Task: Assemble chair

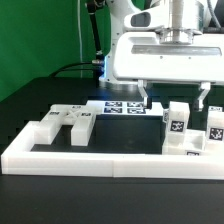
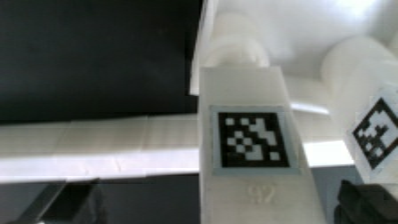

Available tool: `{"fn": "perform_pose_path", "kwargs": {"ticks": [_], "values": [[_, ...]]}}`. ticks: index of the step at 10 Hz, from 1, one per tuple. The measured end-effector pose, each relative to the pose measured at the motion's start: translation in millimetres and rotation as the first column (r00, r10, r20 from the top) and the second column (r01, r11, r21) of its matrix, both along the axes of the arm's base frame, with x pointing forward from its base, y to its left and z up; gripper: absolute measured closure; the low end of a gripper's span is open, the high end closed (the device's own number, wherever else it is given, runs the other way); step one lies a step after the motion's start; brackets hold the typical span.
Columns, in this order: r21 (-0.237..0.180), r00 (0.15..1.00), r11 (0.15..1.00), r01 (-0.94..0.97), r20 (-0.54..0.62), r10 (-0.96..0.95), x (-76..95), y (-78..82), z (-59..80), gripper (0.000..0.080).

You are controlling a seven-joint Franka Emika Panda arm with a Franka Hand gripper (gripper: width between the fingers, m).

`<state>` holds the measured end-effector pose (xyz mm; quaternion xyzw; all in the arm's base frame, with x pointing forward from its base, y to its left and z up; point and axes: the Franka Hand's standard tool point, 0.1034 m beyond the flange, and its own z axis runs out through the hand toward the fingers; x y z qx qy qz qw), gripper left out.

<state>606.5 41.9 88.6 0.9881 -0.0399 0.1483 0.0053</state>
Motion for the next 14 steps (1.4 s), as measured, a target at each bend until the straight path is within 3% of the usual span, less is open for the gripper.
{"fn": "perform_pose_path", "kwargs": {"ticks": [5,11,12,13,14], "values": [[0.061,0.951,0.998,0.014,-0.309,0.005,0.0,3.9,-1.3,0.0151],[0.058,0.955,0.998,0.021,-0.297,-0.002,7.6,-1.3,-1.2,0.0151],[0.058,0.955,0.998,0.021,-0.297,-0.003,7.5,-1.5,-1.3,0.0264],[0.058,0.955,0.998,0.03,-0.297,-0.011,7.5,-1.5,-1.3,0.0264],[0.058,0.954,0.997,0.049,-0.298,-0.03,7.6,-1.6,-1.3,0.045]]}}
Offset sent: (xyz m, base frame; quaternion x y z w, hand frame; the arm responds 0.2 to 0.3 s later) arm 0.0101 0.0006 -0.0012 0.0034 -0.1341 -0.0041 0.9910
